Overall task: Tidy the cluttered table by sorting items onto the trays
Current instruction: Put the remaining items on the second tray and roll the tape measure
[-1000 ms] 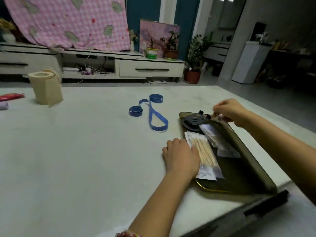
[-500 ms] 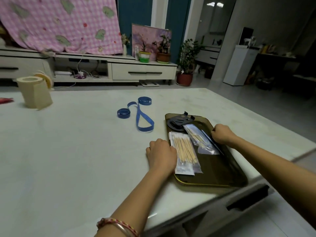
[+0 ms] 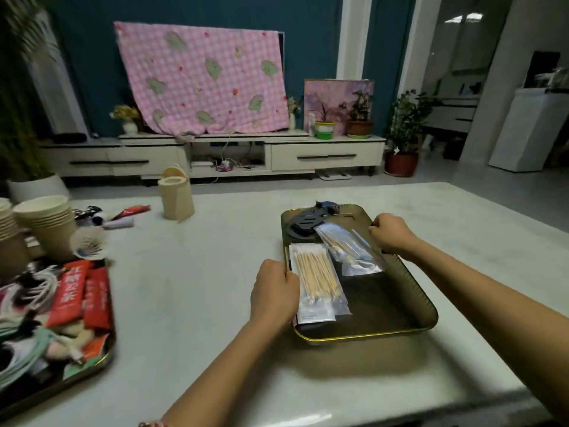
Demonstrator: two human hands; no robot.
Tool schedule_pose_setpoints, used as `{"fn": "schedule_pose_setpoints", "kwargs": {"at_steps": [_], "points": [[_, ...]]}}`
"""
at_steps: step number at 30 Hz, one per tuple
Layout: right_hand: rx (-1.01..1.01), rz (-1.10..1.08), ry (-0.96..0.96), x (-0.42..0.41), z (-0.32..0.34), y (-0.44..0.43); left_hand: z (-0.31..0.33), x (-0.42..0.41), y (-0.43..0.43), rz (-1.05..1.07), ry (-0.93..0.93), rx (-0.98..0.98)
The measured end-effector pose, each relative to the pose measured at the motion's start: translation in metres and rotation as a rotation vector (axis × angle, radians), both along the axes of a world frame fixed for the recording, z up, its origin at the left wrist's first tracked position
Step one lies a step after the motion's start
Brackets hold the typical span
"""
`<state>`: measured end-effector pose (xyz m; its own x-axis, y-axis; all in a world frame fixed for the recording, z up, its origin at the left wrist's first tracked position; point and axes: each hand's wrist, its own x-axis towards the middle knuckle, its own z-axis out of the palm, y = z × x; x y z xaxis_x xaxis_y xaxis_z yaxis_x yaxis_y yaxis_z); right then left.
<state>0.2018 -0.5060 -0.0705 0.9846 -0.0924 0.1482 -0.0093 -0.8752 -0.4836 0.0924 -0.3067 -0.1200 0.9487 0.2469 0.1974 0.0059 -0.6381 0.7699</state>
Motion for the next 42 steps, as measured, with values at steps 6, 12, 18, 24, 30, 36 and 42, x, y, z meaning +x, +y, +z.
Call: {"fn": "schedule_pose_setpoints", "kwargs": {"at_steps": [6, 12, 18, 24, 30, 36, 42], "points": [[-0.065, 0.217, 0.059, 0.011, -0.015, 0.103, 0.0, -0.026, 0.082, 0.199, 0.042, 0.066], [-0.111, 0.276, 0.056, 0.035, -0.036, 0.175, -0.01, -0.027, 0.128, 0.34, 0.064, 0.08], [-0.13, 0.273, 0.005, 0.054, -0.058, 0.195, -0.018, -0.017, 0.139, 0.38, 0.101, 0.201], [-0.115, 0.128, -0.106, 0.053, -0.059, 0.205, -0.011, -0.014, 0.144, 0.345, 0.165, 0.272], [-0.007, 0.336, -0.312, 0.034, -0.031, 0.249, -0.006, -0.002, 0.149, 0.218, 0.072, 0.106], [0.165, 0.54, -0.153, 0.038, -0.013, 0.324, -0.012, 0.025, 0.159, 0.252, 0.009, -0.037], [-0.085, 0.569, -0.196, 0.1, 0.006, 0.401, -0.02, 0.052, 0.163, 0.363, -0.038, -0.094]]}}
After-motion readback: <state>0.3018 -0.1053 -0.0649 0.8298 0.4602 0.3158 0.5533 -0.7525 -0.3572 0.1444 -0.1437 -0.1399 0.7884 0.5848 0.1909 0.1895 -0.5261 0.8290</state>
